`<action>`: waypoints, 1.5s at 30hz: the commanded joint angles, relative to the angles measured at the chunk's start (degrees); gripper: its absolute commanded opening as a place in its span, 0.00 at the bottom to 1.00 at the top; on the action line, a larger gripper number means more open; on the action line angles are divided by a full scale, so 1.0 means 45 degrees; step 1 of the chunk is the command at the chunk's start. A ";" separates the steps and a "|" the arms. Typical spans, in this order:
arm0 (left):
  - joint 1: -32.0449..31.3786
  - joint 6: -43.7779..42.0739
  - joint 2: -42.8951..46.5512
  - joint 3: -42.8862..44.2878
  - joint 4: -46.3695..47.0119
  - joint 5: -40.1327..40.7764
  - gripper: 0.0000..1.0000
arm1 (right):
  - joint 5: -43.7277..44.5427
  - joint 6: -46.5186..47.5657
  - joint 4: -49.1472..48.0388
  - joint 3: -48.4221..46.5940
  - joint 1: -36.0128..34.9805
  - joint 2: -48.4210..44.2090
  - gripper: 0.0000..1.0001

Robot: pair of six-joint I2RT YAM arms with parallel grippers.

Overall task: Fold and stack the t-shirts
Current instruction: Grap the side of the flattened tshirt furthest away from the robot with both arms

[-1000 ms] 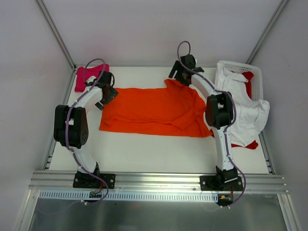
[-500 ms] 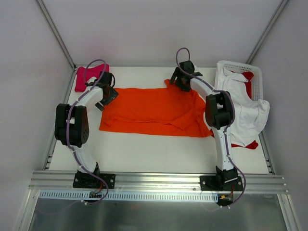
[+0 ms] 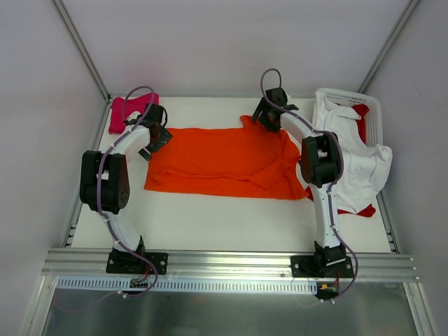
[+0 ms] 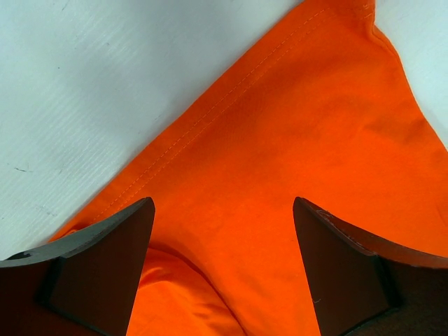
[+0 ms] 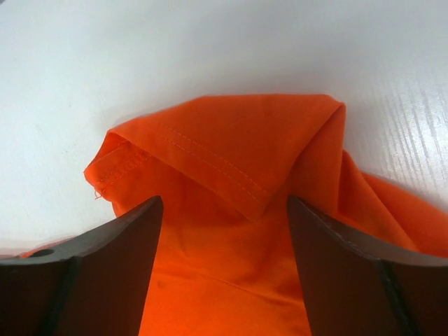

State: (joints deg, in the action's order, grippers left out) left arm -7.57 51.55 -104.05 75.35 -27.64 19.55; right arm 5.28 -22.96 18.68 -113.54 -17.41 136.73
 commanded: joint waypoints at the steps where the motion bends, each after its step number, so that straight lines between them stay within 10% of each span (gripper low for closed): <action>1: -0.0114 -0.0205 -0.0159 0.0365 0.0029 -0.0028 0.81 | 0.0233 -0.0171 -0.0264 -0.0570 0.0138 -0.0325 0.74; 10: -0.0114 -0.0264 -0.0471 0.0618 0.0009 0.0011 0.81 | 0.0077 -0.0366 -0.0264 -0.1312 0.0138 0.0358 0.34; 23: -0.0095 -0.0284 -0.0745 0.0755 0.0009 0.0108 0.81 | 0.0038 -0.0444 -0.0653 -0.0398 0.0294 0.0203 0.27; 27: -0.0095 -0.0420 -0.0940 0.0988 0.0009 0.0303 0.81 | -0.0020 -0.0503 -0.0733 -0.0083 0.0372 0.0047 0.01; 45: 0.2424 -0.3350 -0.4786 0.7002 -0.0010 -0.1978 0.84 | -0.0138 -0.0308 -0.1786 0.2143 0.0646 -0.1379 0.01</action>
State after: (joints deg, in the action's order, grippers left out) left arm 2.50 40.14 -122.45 102.78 -26.79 14.33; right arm 4.99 -24.77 11.03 -105.41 -15.20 134.50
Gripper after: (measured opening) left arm 0.841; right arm 0.012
